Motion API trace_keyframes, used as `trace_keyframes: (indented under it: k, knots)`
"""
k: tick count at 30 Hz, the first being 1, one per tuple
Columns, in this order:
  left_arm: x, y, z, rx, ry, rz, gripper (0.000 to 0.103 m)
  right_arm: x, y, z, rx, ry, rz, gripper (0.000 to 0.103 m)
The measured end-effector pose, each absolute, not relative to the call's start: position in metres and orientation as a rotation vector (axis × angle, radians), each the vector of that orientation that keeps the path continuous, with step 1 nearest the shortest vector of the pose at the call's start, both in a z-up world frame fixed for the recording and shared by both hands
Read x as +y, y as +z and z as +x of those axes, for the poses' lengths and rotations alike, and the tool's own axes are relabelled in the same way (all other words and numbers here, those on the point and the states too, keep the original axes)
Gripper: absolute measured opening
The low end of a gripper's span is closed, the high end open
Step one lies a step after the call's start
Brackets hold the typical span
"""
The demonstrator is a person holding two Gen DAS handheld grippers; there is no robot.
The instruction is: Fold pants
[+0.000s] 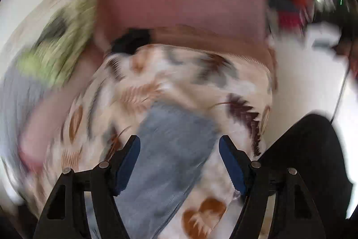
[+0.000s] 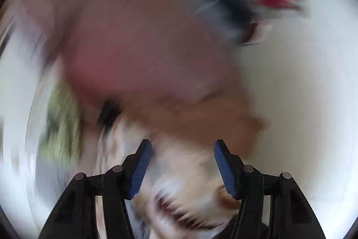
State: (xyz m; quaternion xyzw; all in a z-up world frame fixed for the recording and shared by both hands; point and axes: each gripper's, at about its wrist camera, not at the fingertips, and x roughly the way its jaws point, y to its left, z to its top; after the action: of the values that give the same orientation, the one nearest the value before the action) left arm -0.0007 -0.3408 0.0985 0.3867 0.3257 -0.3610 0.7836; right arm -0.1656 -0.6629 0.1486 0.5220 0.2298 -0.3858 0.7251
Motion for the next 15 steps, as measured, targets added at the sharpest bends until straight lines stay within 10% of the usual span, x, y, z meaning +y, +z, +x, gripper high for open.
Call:
trace_keyframes:
  k: [15]
  knots:
    - [-0.506,-0.036,-0.095,0.485,-0.699,1.533,0.074,-0.777,0.009,-0.379,0.510,-1.016,1.680,0.061]
